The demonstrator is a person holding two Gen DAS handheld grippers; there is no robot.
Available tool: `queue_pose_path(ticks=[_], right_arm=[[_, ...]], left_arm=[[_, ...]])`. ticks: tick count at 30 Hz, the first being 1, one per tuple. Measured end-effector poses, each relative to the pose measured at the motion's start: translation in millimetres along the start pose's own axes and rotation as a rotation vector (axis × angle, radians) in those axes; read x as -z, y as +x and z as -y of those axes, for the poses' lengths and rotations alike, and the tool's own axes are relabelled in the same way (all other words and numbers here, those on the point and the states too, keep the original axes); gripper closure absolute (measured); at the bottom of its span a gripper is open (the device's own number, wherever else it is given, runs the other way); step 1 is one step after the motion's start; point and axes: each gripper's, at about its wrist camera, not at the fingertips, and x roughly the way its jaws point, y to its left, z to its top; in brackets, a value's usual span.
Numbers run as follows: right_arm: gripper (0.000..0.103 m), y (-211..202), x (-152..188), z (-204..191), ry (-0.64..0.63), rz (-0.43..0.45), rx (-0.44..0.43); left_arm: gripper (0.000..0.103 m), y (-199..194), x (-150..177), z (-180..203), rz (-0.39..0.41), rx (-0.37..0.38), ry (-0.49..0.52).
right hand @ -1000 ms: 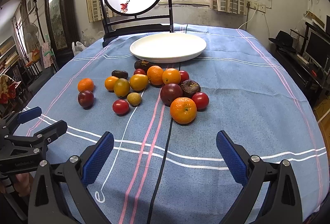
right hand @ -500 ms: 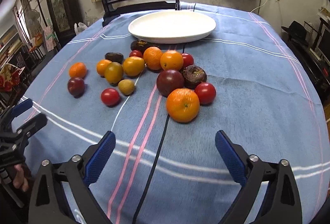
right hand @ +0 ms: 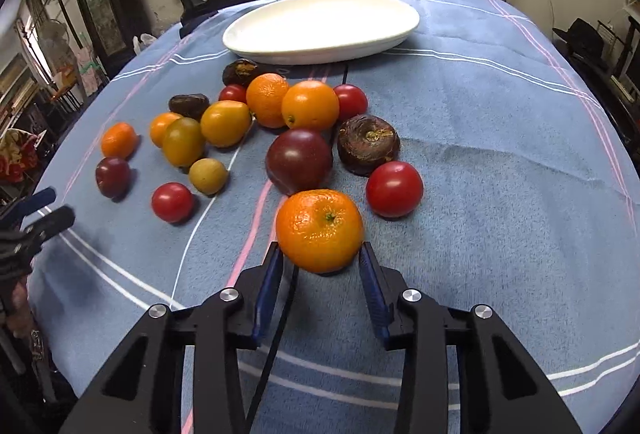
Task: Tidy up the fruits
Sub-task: 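Grasp the dark red plum with the left tool while the right tool grasps a mandarin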
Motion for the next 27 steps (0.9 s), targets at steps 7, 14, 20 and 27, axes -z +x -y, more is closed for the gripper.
queue_pose_path(ticks=[7,14,20,27], right_arm=[[0.064,-9.4,7.8,-1.2,-0.015,0.015,-0.057],[0.066,-14.8,2.4,-1.4,-0.044,0.027,-0.089],[0.043,-5.9,-2.1,-8.7,-0.080,0.010,-0.051],[0.059,10.3,-10.0,-19.6,-0.095,-0.021,-0.077]], left_arm=[[0.027,29.0,-19.4,28.1,-0.064,0.047,0.037],[0.066,54.9,-26.8,39.1,-0.111,0.020,0.034],[0.066,57.6,-32.1,38.6,-0.114,0.015,0.040],[0.063,60.9,-34.6,44.3,-0.104,-0.006,0.050]])
